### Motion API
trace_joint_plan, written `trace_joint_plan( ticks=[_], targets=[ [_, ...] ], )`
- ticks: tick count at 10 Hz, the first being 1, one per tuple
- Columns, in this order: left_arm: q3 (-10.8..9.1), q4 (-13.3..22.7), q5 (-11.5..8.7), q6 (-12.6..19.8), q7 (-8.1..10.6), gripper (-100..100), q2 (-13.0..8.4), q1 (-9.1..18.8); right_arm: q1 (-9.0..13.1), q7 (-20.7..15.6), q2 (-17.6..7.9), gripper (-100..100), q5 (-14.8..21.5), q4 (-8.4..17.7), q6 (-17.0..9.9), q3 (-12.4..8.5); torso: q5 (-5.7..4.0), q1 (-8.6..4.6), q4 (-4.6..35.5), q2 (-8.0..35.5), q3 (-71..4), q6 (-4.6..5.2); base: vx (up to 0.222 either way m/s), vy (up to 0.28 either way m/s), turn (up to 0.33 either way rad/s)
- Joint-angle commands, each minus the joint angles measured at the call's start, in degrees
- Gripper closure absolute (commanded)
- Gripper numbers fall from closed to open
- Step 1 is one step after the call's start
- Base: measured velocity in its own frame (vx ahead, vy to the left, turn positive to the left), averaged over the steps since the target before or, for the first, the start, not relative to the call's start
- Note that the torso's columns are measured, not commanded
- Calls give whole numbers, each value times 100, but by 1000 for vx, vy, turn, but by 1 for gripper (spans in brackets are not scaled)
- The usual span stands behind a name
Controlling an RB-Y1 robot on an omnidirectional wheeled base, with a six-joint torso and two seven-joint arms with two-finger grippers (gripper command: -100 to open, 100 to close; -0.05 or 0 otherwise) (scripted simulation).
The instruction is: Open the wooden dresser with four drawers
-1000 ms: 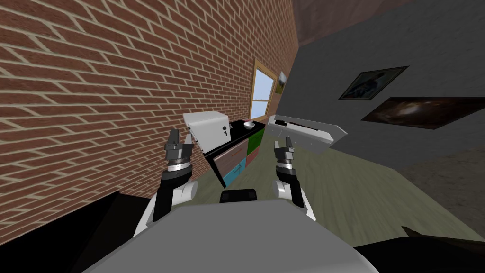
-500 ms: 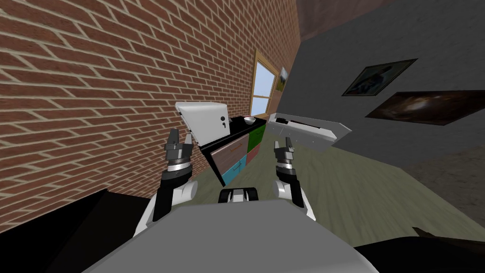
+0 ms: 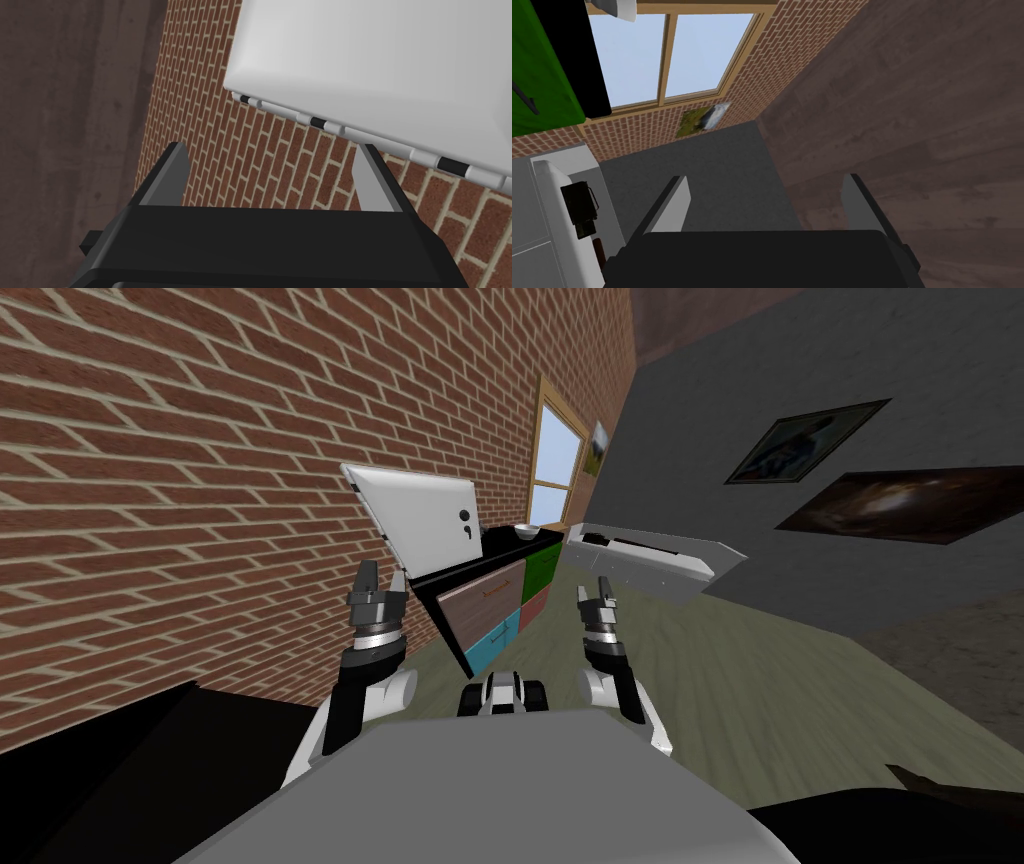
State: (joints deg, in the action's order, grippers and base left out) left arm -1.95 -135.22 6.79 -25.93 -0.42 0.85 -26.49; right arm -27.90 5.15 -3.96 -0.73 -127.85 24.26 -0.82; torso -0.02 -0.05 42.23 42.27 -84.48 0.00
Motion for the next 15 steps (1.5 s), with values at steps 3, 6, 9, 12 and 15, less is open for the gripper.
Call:
trace_joint_plan(
  ticks=[3,6,9,12,15],
  targets=[
    [0,0,0,0,0,0,0,0,143,-637,-428,-100,422,228,32,-44,2,5,5,-1,-10,0,-23,-32,-11],
    [0,0,0,0,0,0,0,0,260,-1110,-606,-100,746,406,54,-75,3,9,5,-1,-10,0,-11,-17,-8],
    [0,0,0,0,0,0,0,0,325,-1421,-682,-100,927,504,67,-92,1,4,6,2,-8,0,-10,-16,-6],
    [0,0,0,0,0,0,0,0,466,-1926,-808,-100,1319,712,100,-125,2,5,5,1,-9,0,-10,-20,-6],
    [0,0,0,0,0,0,0,0,541,-2382,-859,-100,1527,823,119,-142,2,5,5,1,-9,0,-10,-17,-3]
  ],
)
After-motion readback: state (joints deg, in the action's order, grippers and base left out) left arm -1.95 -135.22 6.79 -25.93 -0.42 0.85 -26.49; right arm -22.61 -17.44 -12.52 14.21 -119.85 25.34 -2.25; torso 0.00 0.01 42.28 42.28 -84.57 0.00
